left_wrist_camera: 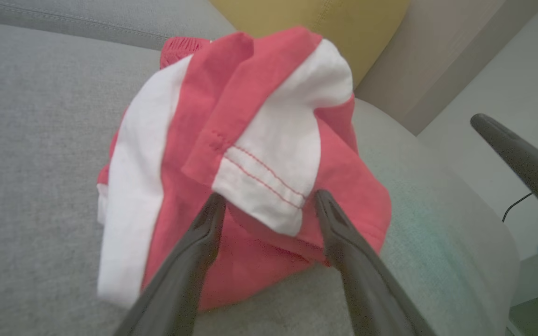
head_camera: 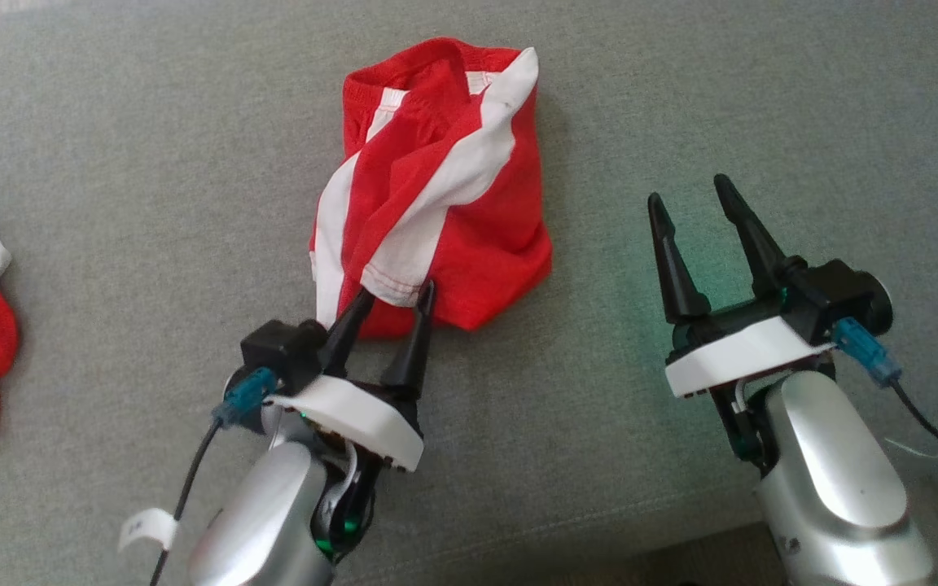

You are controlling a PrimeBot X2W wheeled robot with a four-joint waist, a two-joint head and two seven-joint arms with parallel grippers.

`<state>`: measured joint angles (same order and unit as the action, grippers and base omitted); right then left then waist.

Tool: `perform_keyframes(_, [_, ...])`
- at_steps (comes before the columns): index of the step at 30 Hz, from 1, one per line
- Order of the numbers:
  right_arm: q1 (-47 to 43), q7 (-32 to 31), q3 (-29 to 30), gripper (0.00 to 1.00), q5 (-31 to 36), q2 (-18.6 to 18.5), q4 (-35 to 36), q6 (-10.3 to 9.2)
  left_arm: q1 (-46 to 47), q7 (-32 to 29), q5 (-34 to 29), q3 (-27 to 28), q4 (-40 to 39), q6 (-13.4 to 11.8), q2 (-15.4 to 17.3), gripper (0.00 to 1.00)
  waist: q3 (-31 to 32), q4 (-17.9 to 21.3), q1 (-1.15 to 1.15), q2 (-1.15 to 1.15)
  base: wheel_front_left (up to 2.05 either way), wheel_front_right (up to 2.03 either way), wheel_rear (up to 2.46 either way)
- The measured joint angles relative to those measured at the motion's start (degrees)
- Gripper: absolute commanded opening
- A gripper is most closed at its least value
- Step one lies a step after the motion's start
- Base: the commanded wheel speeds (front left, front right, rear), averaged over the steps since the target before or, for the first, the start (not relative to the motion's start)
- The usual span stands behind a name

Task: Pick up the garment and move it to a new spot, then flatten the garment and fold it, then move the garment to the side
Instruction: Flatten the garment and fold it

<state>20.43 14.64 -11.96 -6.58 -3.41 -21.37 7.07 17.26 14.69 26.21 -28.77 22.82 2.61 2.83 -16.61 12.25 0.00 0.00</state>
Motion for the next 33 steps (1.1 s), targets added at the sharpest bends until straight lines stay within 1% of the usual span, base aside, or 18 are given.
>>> perform_keyframes(1, [0.3,0.0,0.0,1.00,0.0,0.0,0.1,0.00,0.0,0.0,0.2,0.1,-0.8,0.0,0.0,0.47,-0.2,0.0,0.00,0.00,0.00,0.00,0.00])
perform_keyframes(2, [0.4,0.0,0.0,1.00,-0.1,0.0,0.2,0.00,0.3,0.0,0.1,0.1,-1.2,0.4,0.0,0.02,-0.4,0.0,0.00,0.00,0.00,0.00,0.00])
perform_keyframes(3, [0.5,0.0,0.0,1.00,-0.1,0.0,0.2,0.00,0.6,0.0,-0.2,0.2,-1.8,0.4,0.0,0.00,-0.4,-0.2,0.00,0.00,0.00,0.00,0.00])
perform_keyframes(7, [0.4,0.0,0.4,1.00,-0.1,0.0,0.0,0.00,0.9,0.0,-1.0,1.5,-3.2,0.3,0.0,0.00,0.4,-0.9,0.00,0.00,0.00,0.00,0.00])
perform_keyframes(12, [0.0,0.0,1.9,1.00,0.0,0.0,-0.8,0.00,-0.2,0.0,-5.2,1.9,-3.0,-0.3,-0.1,0.00,2.4,-3.2,0.00,0.00,0.00,0.00,0.00])
perform_keyframes(19, [-2.1,0.0,3.9,1.00,0.2,0.0,-1.3,0.00,-5.4,0.0,-14.0,3.0,0.3,-0.2,0.0,0.00,5.6,-8.5,0.00,0.00,0.00,0.00,0.00])
perform_keyframes(21, [-2.6,0.0,4.6,1.00,0.6,0.1,-1.5,0.00,-6.3,0.0,-16.0,3.7,1.6,-0.6,0.1,0.00,6.3,-10.3,0.00,0.00,0.00,0.00,0.00])
perform_keyframes(26, [-2.4,0.0,4.7,1.00,1.4,0.1,-1.6,0.00,-7.9,0.0,-18.4,5.2,3.5,-1.2,0.4,0.00,7.5,-14.7,0.00,0.00,0.00,0.00,0.00])
perform_keyframes(27, [-2.3,0.0,4.5,1.00,1.5,0.1,-1.6,0.00,-8.1,0.0,-18.5,5.4,3.8,-1.2,0.4,0.24,7.7,-15.5,0.00,0.00,0.00,0.00,0.00])
perform_keyframes(28, [-2.1,0.0,4.1,1.00,1.8,0.1,-1.7,0.00,-8.3,0.0,-18.6,5.5,3.8,-1.3,0.4,0.76,7.7,-16.2,0.00,0.00,0.00,0.00,0.00])
perform_keyframes(29, [-1.8,0.0,3.3,1.00,1.8,0.1,-1.9,0.00,-8.5,0.0,-18.6,5.5,3.8,-1.7,0.3,1.00,7.7,-16.9,0.00,0.00,0.00,0.00,0.00])
perform_keyframes(31, [-0.4,0.0,1.0,1.00,1.8,-0.1,-3.3,0.00,-8.6,0.0,-18.6,5.5,3.8,-1.9,0.2,1.00,7.6,-18.1,0.00,0.00,0.00,0.00,0.00])
perform_keyframes(33, [2.5,0.0,-2.3,1.00,0.4,-0.4,-5.9,0.00,-8.7,0.0,-18.6,5.4,3.5,-2.7,0.1,1.00,7.3,-19.3,0.00,0.00,0.00,0.00,0.00])
